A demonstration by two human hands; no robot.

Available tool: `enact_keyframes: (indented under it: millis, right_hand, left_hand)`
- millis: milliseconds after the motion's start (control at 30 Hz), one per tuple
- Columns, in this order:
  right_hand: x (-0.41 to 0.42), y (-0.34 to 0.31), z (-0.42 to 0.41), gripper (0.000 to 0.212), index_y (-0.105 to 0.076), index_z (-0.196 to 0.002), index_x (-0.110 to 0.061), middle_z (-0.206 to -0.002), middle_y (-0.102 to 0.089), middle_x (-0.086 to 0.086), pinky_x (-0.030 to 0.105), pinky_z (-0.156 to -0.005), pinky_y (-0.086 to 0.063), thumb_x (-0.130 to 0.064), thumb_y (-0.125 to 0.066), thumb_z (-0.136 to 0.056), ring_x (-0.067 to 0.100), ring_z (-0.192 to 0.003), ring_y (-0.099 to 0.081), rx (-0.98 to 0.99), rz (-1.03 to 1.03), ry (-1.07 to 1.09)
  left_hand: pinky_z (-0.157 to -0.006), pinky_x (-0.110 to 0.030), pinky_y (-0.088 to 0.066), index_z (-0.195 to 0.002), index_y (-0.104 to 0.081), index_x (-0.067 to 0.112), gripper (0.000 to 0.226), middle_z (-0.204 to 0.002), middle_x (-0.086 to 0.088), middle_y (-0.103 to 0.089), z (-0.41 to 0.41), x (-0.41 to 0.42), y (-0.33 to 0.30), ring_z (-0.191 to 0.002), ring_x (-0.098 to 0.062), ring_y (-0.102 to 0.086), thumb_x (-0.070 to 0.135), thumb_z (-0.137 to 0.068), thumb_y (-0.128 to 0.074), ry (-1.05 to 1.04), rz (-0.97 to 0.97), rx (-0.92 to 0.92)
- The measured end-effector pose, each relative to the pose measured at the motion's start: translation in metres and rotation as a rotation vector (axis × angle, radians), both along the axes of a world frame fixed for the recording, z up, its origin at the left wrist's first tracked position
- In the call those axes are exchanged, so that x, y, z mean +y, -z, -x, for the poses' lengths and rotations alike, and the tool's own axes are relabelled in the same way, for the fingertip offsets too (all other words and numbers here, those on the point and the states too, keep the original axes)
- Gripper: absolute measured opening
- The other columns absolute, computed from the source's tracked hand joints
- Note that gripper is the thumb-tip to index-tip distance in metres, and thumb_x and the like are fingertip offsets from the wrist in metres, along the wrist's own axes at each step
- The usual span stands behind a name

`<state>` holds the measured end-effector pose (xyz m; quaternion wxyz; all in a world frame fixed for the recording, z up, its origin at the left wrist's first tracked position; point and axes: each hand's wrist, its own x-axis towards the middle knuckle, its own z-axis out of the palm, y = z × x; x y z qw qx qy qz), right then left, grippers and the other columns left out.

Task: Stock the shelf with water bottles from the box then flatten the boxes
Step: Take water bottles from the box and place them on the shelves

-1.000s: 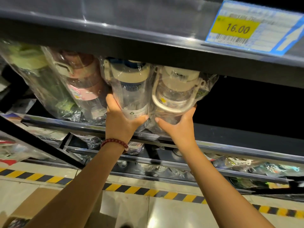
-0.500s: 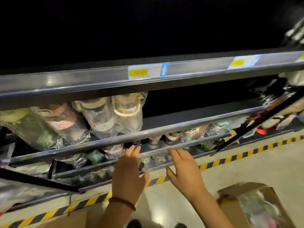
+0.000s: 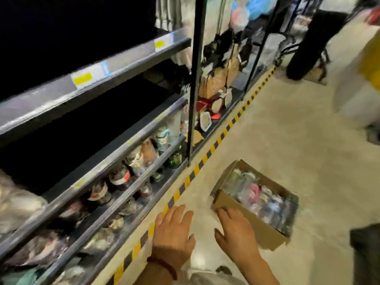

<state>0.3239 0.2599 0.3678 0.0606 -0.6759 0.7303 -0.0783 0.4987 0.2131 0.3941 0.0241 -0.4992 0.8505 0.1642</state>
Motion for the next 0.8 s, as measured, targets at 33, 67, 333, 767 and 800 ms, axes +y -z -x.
enact_keyframes:
  millis: [33, 67, 333, 767, 800]
  right_hand:
    - [0.003, -0.002, 0.02, 0.055, -0.068, -0.087, -0.019, -0.078, -0.064, -0.002, 0.027, -0.045, -0.049, -0.033, -0.088, -0.038, 0.02, -0.063, -0.062, 0.0, -0.004, 0.054]
    - [0.006, -0.003, 0.039, 0.052, -0.068, -0.085, -0.018, -0.076, -0.064, -0.001, 0.028, -0.044, -0.049, -0.031, -0.088, -0.038, 0.02, -0.062, -0.062, 0.0, -0.005, 0.105]
    - [0.058, 0.007, 0.152, 0.043, -0.065, -0.084, -0.022, -0.081, -0.062, -0.005, 0.026, -0.049, -0.053, -0.03, -0.08, -0.044, 0.017, -0.068, -0.064, -0.107, -0.025, 0.399]
    - [0.014, 0.05, 0.238, 0.052, -0.07, -0.089, -0.026, -0.089, -0.069, -0.007, 0.02, -0.05, -0.052, -0.033, -0.084, -0.039, 0.013, -0.069, -0.067, -0.248, -0.277, 0.675]
    - [0.005, 0.053, 0.246, 0.054, -0.071, -0.088, -0.024, -0.088, -0.069, -0.006, 0.02, -0.05, -0.051, -0.032, -0.086, -0.037, 0.013, -0.068, -0.067, -0.246, -0.294, 0.692]
  left_hand:
    - [-0.106, -0.051, -0.033, -0.133, -0.048, 0.029, 0.057, -0.144, 0.002, -0.04, 0.023, -0.001, -0.002, -0.133, -0.022, -0.039, 0.044, -0.079, -0.056, 0.049, -0.013, -0.019]
    - [-0.113, -0.047, -0.021, -0.141, -0.034, 0.031, 0.057, -0.152, 0.005, -0.024, 0.044, -0.003, -0.002, -0.14, -0.019, -0.023, 0.044, -0.088, -0.048, 0.092, 0.008, -0.011]
    - [-0.113, -0.039, -0.022, -0.144, -0.03, 0.03, 0.061, -0.152, 0.007, -0.026, 0.191, -0.017, 0.015, -0.14, -0.015, -0.023, 0.049, -0.086, -0.04, 0.252, -0.03, -0.047]
    - [-0.094, -0.041, -0.047, -0.122, -0.059, 0.022, 0.052, -0.123, 0.003, -0.06, 0.311, -0.085, 0.055, -0.112, -0.021, -0.058, 0.037, -0.074, -0.071, 0.382, -0.19, -0.088]
    - [-0.096, -0.04, -0.045, -0.123, -0.059, 0.021, 0.05, -0.125, 0.001, -0.059, 0.322, -0.097, 0.061, -0.115, -0.023, -0.056, 0.035, -0.076, -0.069, 0.38, -0.194, -0.061]
